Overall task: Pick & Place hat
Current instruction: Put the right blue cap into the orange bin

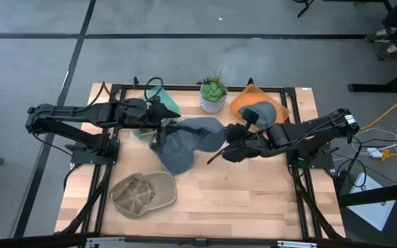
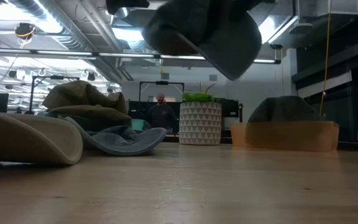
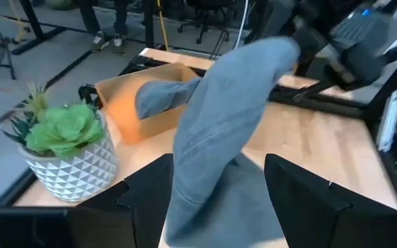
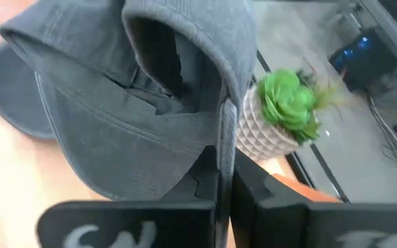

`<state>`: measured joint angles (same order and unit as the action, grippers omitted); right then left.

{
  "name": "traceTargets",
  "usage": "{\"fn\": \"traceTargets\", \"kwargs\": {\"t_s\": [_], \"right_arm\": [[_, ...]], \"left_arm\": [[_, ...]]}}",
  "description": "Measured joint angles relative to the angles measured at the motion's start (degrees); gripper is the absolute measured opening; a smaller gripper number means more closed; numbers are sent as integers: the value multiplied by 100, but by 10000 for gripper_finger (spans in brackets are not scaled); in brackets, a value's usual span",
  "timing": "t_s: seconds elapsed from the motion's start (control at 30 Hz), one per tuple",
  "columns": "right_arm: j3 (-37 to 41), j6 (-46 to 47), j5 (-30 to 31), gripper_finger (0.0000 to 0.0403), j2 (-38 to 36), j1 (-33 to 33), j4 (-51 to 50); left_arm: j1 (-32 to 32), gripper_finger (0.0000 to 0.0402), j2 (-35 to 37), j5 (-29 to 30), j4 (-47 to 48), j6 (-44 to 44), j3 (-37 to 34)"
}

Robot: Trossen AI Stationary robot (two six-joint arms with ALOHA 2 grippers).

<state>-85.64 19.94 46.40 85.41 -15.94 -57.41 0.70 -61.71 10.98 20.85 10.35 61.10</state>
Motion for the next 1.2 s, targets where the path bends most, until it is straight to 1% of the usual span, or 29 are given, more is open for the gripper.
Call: {"fn": "traceTargets", "kwargs": {"t_s": [0.1, 0.27, 0.4, 0.57, 0.63, 0.7, 0.8, 0.9, 0.93, 1.07, 1.2], "right_arm": [[-30, -422, -81, 12, 0, 46, 234], [-40, -622, -146, 15, -1, 123, 645], [-40, -824, -402, 14, -2, 126, 871], [-40, -841, -442, 15, -2, 122, 985], [-40, -844, -439, 15, -6, 122, 1038], [-40, -843, -436, 15, -7, 124, 1041], [-40, -842, -433, 16, -7, 122, 1045], [-40, -823, -290, 17, -8, 122, 1050], [-40, -812, -249, 19, -8, 124, 1055], [-40, -562, -248, 39, -9, 224, 1053], [-59, -529, -367, 81, -11, 378, 1027]], "left_arm": [[23, 224, -190, 8, 35, -260, 52], [21, 224, -487, -3, 22, -265, 70], [21, 224, -591, 251, -43, -448, 72], [21, 216, -599, 593, -293, -769, 73], [21, 197, -575, 822, -384, -822, 73], [21, 166, -567, 1036, -534, -926, 73], [21, 104, -557, 1150, -684, -1147, 73], [21, 33, -547, 1216, -759, -1289, 74], [21, 18, -547, 1257, -753, -1308, 74], [21, 6, -547, 1528, -736, -1445, 75], [21, 5, -547, 1781, -702, -1564, 75]]}}
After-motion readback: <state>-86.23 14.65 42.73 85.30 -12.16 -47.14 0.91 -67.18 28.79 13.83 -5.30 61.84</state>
